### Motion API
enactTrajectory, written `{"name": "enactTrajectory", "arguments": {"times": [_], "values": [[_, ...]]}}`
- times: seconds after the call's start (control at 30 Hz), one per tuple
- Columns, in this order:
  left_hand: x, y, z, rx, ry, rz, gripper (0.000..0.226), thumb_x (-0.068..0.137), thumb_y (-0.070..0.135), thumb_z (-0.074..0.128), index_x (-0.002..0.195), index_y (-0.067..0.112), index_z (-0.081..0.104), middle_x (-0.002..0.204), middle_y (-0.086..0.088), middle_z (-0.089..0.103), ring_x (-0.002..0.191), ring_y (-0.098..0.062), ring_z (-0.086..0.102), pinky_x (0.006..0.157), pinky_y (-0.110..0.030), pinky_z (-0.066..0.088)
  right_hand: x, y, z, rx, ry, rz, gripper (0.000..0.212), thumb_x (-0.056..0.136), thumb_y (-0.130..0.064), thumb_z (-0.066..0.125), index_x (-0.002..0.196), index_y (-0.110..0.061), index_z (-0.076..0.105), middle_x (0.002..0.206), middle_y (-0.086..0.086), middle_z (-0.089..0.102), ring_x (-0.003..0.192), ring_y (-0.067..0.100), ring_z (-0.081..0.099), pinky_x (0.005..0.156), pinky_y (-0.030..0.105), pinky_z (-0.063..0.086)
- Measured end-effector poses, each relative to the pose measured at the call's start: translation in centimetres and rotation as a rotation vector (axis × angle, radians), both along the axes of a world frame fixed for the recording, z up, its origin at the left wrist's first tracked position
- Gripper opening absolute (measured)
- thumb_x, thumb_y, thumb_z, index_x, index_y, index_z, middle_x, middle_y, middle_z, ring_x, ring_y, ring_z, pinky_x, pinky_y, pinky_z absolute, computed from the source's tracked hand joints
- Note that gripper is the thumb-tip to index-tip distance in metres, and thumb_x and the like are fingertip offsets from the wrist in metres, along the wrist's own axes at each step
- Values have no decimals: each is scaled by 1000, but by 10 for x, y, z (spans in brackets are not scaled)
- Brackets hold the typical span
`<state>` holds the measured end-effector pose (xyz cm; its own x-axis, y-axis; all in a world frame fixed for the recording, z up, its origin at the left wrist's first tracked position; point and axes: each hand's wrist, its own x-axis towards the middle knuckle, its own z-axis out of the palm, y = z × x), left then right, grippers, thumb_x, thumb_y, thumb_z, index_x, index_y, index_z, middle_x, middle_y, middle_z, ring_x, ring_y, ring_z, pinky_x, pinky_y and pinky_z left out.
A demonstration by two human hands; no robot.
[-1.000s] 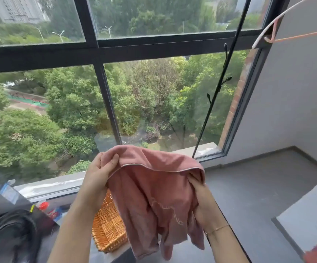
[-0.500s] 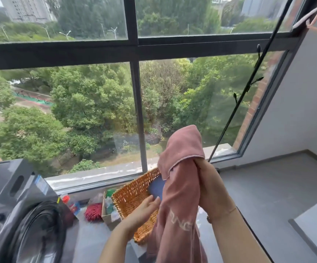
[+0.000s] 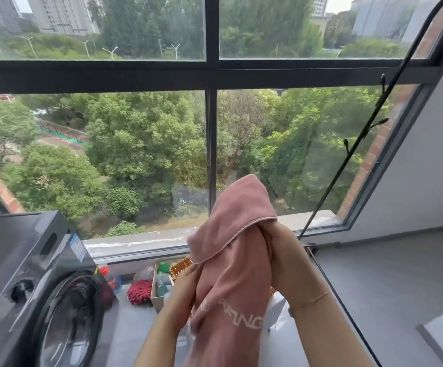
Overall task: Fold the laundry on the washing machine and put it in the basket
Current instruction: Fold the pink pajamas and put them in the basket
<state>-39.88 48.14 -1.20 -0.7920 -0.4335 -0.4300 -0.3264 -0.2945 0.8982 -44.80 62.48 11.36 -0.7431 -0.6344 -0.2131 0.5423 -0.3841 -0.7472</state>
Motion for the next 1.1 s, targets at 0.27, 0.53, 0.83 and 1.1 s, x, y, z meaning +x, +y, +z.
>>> {"name": "enactTrajectory", "arguments": {"times": [0.27,0.53,0.83,1.1], "values": [[75,-59,40,-104,145,550,32,92,41,59,99,12,70,97,-16,72,88,-29,68,77,-40,53,-21,8,-24,256,209,-200,14,91,-8,56,96,-9,69,86,7,72,77,15,67,68,26,54],[154,-25,98,-390,269,700,17,88,17,63,104,15,69,101,-6,71,97,-22,64,86,-35,49,-25,52,-73,380,340,-105,13,78,-4,72,87,-12,69,75,0,73,73,10,66,65,24,52],[242,-7,117,-591,247,950,22,93,6,53,87,23,66,84,-3,63,79,-18,54,65,-25,42,30,6,-102,462,722,-132,14,82,-10,63,82,-14,49,65,-3,56,63,9,44,61,33,41],[299,-43,117,-838,77,1109,18,96,15,47,83,25,54,78,12,56,76,-8,49,67,-27,40,71,-75,-78,193,327,203,20,88,-14,55,76,1,54,42,-1,44,36,9,40,39,19,35]]}}
